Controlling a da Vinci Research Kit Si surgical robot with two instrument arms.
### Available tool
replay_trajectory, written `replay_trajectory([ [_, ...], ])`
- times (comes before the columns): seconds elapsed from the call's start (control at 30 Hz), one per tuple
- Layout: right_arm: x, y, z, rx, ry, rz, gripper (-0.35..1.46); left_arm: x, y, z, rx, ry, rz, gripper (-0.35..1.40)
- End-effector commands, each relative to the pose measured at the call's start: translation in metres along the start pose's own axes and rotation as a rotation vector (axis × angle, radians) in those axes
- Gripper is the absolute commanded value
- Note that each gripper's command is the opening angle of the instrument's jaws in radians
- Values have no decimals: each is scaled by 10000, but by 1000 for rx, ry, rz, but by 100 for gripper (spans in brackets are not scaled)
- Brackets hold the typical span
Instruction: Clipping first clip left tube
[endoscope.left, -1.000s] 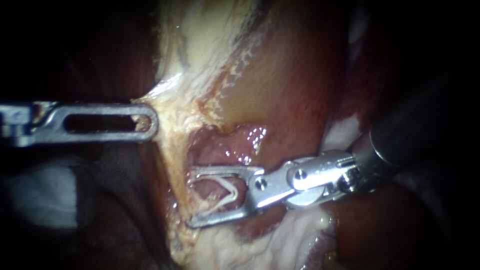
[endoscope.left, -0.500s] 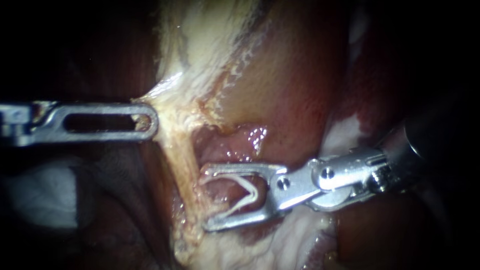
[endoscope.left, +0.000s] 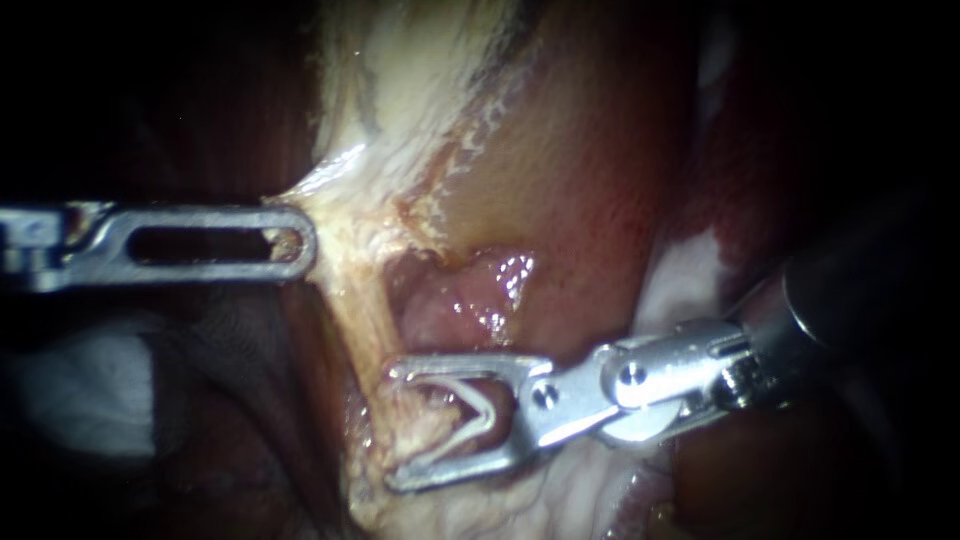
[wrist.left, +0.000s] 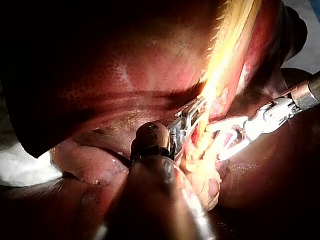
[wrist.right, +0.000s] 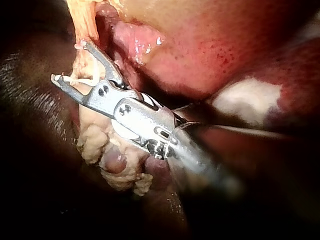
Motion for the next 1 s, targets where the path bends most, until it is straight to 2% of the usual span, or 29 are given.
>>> replay_trajectory([
  [0.03,-4,1,2,0,-4,4,57,0,-1,0,0,0,0,-35],
  [0.27,-31,16,8,-2,-22,29,57,0,-3,-2,-1,0,-1,-35],
  [0.4,-39,24,8,-6,-25,36,57,0,-3,-3,-1,0,-1,-35],
  [1.0,-35,33,23,-13,-39,47,58,1,-8,-4,-3,-1,-3,-35],
])
